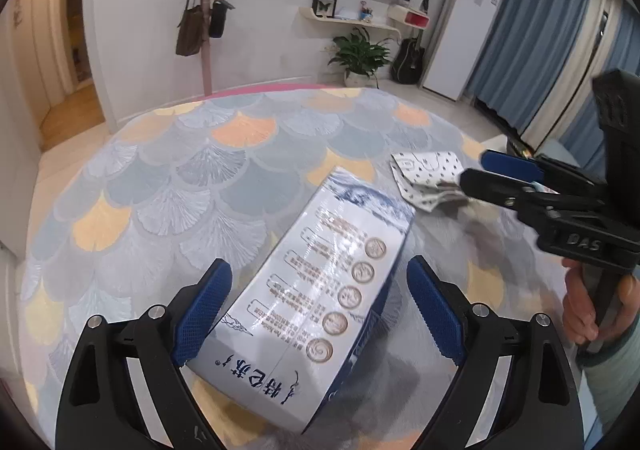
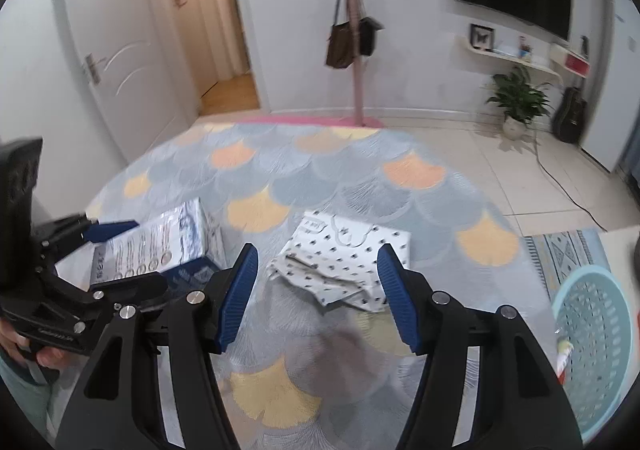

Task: Collect trash
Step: 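Grasp the white dotted paper bag with the right tool while the left tool grasps the milk box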

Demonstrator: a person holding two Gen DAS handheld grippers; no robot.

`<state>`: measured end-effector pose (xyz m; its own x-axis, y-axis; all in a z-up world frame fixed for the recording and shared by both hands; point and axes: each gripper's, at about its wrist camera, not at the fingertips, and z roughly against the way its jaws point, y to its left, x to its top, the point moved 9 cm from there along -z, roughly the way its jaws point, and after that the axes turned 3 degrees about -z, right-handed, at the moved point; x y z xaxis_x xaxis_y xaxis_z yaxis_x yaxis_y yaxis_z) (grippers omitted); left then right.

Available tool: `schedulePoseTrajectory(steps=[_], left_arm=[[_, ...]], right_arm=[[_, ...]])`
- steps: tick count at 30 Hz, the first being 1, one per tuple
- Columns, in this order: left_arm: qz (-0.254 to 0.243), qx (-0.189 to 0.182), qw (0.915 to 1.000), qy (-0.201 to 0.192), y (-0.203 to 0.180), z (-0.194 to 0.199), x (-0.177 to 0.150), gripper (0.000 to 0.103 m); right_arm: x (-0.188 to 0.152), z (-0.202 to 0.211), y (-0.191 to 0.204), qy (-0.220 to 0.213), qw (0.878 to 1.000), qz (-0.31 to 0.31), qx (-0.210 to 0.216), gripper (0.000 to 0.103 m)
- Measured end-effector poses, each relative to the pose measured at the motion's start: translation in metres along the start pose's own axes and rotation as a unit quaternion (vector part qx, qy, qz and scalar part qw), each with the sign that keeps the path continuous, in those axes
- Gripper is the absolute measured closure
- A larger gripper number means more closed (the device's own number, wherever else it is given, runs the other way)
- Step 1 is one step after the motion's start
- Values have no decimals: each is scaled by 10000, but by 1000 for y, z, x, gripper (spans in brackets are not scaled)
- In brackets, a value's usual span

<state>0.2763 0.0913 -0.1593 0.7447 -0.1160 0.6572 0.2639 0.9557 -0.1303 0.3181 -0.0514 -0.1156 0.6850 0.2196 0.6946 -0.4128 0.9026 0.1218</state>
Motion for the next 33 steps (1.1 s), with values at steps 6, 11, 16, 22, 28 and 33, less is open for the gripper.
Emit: schedulePoseTrajectory(steps=[6, 11, 16, 22, 28, 33], left_arm=[[181, 128, 9997, 60, -1, -7, -8, 18], [186, 287, 9994, 71, -1, -13, -8, 21], [192, 292, 9994, 18, -2, -14, -7, 23], [105, 338, 9994, -22, -3, -14, -8, 22], [123, 397, 9991, -25, -4, -13, -7, 24], [76, 399, 9992, -9, -7, -11, -7, 41]], right_arm=[[-13, -18, 5, 226, 9995, 212, -106, 34], [-14, -29, 8, 363, 9981, 383, -321, 34], [-16, -31, 9, 413, 9976, 444, -319, 34], [-21, -28, 17, 431, 9966, 642, -269, 29], [-14, -38, 7, 535, 9959, 495, -541, 42], [-6, -37, -7, 434, 9970, 297, -567, 82]])
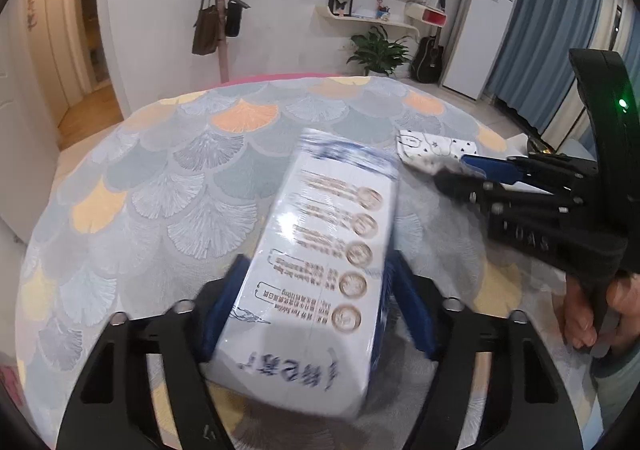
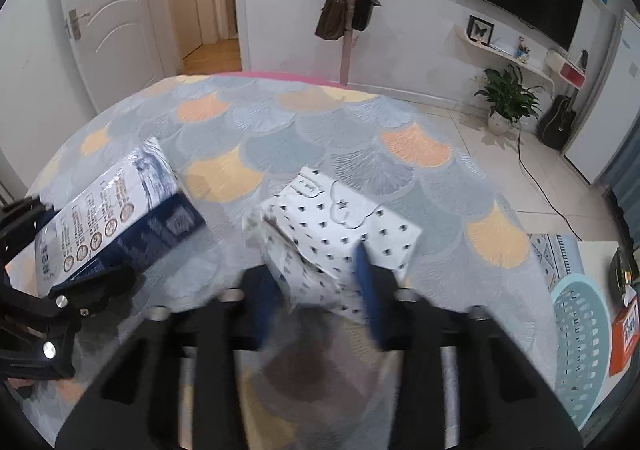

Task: Collect trash
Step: 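Grasp the white dotted paper bag with the right tool while the left tool grasps the milk box, then carry bag and milk box over the basket and open both tools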

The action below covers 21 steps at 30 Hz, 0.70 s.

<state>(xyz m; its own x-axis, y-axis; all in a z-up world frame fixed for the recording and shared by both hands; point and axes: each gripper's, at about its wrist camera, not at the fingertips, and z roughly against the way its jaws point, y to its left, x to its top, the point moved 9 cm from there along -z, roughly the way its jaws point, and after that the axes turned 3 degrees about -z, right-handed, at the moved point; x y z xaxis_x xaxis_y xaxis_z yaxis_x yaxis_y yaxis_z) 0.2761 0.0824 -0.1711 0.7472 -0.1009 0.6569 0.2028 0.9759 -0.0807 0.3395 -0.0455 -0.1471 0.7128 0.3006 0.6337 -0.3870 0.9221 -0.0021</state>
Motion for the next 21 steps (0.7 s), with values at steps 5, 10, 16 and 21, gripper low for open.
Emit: schedulePoseTrajectory(steps=[5, 10, 16, 21], left_arm=[[17, -53, 9998, -188, -8, 7, 4, 42], [-52, -235, 9981, -568, -28, 28, 20, 42], [-303, -519, 9939, -926, -73, 52, 46, 42], [-646, -752, 9895, -1054, -128, 57, 68, 42]], right_arm=[[3, 15, -8, -281, 9989, -264, 254, 96], [8, 51, -22, -700, 9957, -534, 303, 100], [9, 102, -58, -1214, 9887, -867, 172, 100], [2, 143, -99, -1559, 9812, -1129, -161, 100]])
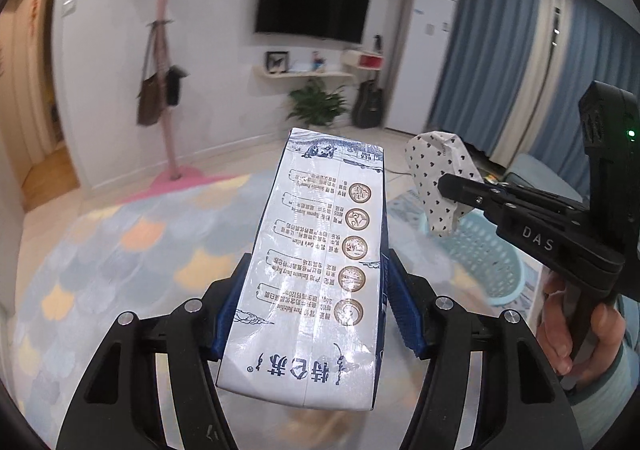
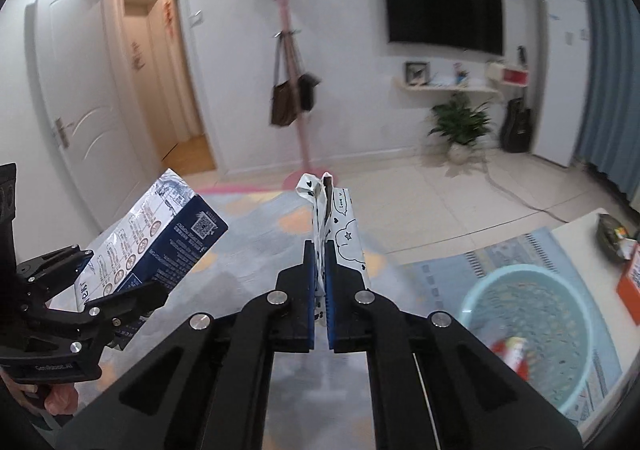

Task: Collect trash
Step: 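Carry bag and milk box over the basket and open both tools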

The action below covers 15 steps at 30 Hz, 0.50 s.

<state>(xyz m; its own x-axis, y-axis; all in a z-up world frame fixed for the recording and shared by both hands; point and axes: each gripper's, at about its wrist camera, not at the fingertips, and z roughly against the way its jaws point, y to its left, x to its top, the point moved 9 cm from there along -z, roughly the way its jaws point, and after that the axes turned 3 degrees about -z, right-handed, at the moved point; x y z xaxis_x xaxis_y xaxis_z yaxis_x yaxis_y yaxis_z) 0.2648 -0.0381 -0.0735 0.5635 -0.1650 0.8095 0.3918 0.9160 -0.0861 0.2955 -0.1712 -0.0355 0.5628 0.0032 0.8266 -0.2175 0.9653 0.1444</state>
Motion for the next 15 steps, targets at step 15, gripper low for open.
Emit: schedulePoseTrajectory(steps=[15], left_arm=[[-556, -887, 9944, 156, -145, -82, 51, 41]], right_arm=[[-26, 45, -199, 1, 9810, -1509, -1215, 100]])
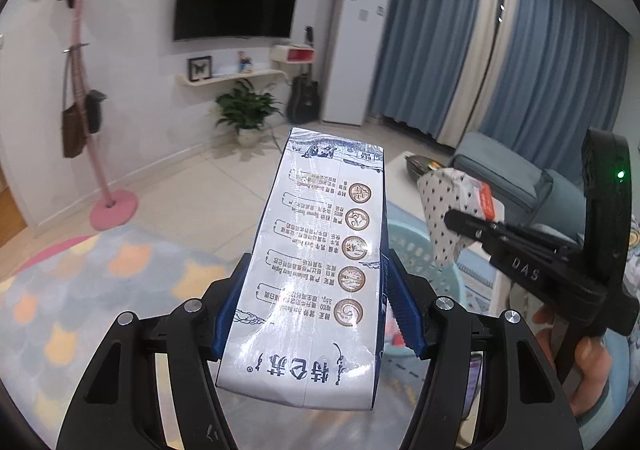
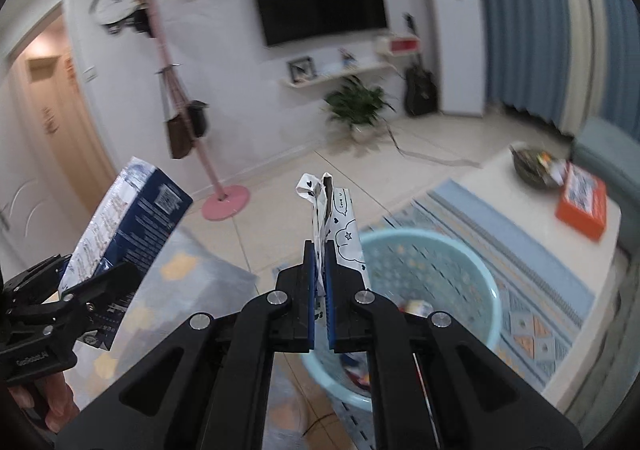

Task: Collect trash
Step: 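Carry bag and milk box over the basket and open both tools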

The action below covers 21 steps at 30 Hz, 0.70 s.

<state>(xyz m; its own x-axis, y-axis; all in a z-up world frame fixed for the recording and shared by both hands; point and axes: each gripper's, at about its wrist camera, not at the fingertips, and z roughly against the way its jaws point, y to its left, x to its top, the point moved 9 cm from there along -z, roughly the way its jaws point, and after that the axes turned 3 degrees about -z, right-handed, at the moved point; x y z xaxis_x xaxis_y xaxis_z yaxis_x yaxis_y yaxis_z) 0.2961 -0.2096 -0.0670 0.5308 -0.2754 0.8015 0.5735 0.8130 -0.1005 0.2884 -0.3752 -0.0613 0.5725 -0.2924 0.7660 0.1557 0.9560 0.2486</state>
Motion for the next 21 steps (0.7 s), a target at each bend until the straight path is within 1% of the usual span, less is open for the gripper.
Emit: schedulePoseTrajectory(steps=[4, 7, 12, 15, 17, 18, 19, 20, 21], left_arm=[[36, -182, 9995, 245, -19, -36, 0, 41], [89, -362, 9981, 481, -30, -60, -6, 41], [186, -427, 9962, 740, -36, -87, -15, 41], [270, -464, 9955, 780, -38, -97, -16, 39], [357, -480, 9952, 776, -38, -100, -17, 31], [385, -475, 9952, 763, -38, -100, -17, 27], [398, -472, 9953, 751, -38, -99, -18, 26], [403, -484, 9952, 743, -38, -97, -19, 26], [406, -499, 9952, 735, -37, -95, -19, 26]], right_arm=[[-19, -25, -45, 439, 9972, -580, -146, 100], [-36, -43, -67, 757, 9925, -939, -185, 100], [-57, -57, -88, 1028, 9868, -1223, -253, 100], [-62, -60, -95, 1111, 9848, -1303, -301, 98], [-63, -63, -101, 1170, 9833, -1366, -275, 94], [-63, -64, -101, 1184, 9830, -1382, -262, 88], [-64, -63, -101, 1187, 9827, -1401, -258, 79], [-64, -61, -102, 1161, 9829, -1404, -272, 74], [-63, -60, -102, 1134, 9832, -1396, -298, 62]])
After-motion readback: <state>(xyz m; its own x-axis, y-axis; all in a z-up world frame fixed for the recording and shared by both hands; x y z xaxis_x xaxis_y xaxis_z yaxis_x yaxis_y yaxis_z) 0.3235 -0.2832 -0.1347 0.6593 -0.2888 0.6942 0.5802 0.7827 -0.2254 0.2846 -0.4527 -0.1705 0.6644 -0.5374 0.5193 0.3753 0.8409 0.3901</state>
